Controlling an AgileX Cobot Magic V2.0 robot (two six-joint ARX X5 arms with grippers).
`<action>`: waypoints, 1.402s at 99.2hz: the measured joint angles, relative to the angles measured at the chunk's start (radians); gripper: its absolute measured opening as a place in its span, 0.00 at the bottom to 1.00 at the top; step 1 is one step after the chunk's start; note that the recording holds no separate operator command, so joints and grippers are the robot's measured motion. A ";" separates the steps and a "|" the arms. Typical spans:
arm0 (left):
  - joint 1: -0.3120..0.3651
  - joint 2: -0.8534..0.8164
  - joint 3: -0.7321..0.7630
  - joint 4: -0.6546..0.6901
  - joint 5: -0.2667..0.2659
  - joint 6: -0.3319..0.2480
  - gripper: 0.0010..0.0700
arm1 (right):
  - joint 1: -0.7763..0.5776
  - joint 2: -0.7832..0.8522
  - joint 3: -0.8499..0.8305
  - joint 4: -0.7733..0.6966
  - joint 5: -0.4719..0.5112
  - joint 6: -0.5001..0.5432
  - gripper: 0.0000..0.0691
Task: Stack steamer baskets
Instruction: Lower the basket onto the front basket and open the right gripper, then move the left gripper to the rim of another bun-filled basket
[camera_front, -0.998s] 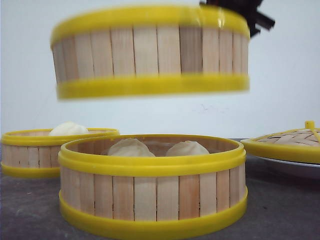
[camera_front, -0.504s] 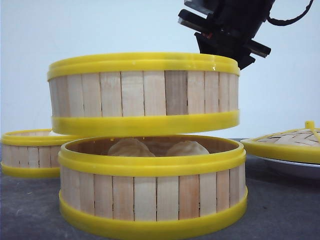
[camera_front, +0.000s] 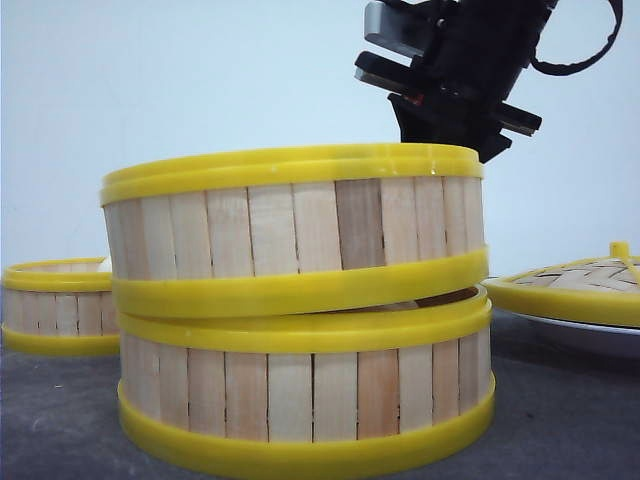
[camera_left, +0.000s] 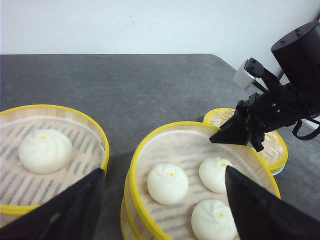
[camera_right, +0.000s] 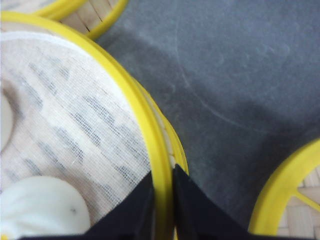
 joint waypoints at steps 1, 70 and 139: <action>0.000 0.000 0.000 0.000 0.000 0.000 0.66 | -0.001 0.000 -0.001 0.000 0.001 0.000 0.05; 0.000 0.000 0.000 0.000 0.000 0.003 0.66 | -0.016 0.000 -0.024 0.006 0.008 0.001 0.59; 0.010 0.060 0.000 0.046 -0.240 0.010 0.66 | 0.020 -0.572 -0.010 -0.059 0.008 0.020 0.75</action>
